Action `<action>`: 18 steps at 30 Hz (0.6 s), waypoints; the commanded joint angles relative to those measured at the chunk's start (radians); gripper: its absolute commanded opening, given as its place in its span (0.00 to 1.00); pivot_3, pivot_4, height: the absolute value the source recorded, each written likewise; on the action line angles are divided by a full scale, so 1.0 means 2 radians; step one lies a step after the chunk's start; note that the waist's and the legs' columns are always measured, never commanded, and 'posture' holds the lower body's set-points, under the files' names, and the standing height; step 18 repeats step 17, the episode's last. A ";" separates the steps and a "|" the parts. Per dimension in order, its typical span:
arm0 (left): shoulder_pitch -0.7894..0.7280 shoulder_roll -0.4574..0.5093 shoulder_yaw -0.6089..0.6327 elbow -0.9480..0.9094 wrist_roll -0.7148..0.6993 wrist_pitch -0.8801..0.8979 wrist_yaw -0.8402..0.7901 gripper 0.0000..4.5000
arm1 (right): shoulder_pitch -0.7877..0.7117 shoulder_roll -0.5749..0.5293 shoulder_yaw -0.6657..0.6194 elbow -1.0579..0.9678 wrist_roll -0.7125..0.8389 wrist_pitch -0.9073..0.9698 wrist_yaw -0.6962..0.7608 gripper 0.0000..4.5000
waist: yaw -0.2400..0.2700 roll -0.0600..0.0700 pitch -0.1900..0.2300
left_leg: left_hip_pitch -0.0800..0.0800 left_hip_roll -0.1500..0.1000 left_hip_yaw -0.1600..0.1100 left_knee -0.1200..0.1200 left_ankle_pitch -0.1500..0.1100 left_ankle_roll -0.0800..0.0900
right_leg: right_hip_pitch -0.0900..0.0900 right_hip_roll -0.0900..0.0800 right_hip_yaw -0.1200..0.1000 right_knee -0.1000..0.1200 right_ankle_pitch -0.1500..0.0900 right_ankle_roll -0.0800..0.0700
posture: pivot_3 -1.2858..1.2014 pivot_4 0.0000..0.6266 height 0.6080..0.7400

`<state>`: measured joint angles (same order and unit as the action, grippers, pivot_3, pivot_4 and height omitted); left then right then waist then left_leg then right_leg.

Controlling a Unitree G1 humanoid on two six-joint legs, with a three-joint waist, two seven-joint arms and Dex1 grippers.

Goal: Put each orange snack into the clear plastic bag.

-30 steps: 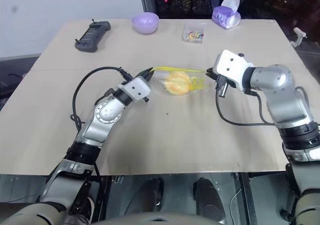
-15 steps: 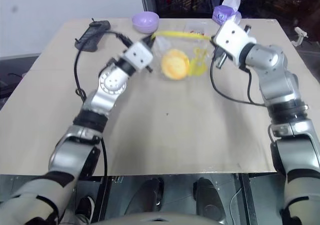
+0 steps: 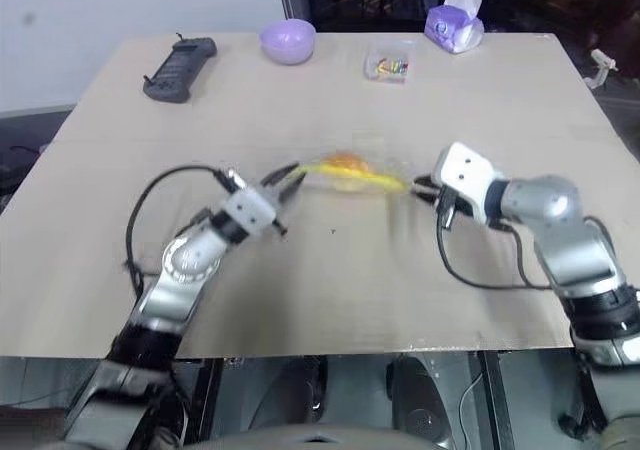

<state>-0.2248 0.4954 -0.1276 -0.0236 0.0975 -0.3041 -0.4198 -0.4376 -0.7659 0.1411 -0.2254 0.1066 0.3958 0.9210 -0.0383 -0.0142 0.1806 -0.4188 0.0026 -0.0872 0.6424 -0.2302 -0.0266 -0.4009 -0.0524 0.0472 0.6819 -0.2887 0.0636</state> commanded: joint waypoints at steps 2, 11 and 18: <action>0.058 0.009 0.028 -0.083 -0.047 0.072 -0.026 0.62 | 0.057 -0.021 -0.033 -0.083 0.023 0.051 -0.001 0.52 | 0.004 0.000 0.000 | 0.002 0.000 0.000 0.002 0.000 0.000 | 0.002 0.000 0.000 0.002 0.000 0.000 | 0.52 0.24 1.00; 0.156 0.041 0.117 -0.187 -0.201 0.232 -0.088 0.70 | 0.176 -0.032 -0.201 -0.055 0.158 0.047 0.053 0.52 | 0.009 0.000 0.000 | 0.011 0.001 -0.001 0.003 0.000 0.001 | 0.013 0.002 -0.001 0.001 0.000 0.000 | 0.52 0.24 1.00; 0.193 0.060 0.141 -0.214 -0.252 0.277 -0.117 0.70 | 0.188 -0.023 -0.223 -0.024 0.181 0.017 0.069 0.52 | 0.010 0.000 0.000 | 0.011 0.001 0.000 0.003 0.000 0.001 | 0.012 0.002 0.000 0.000 0.000 0.000 | 0.52 0.24 1.00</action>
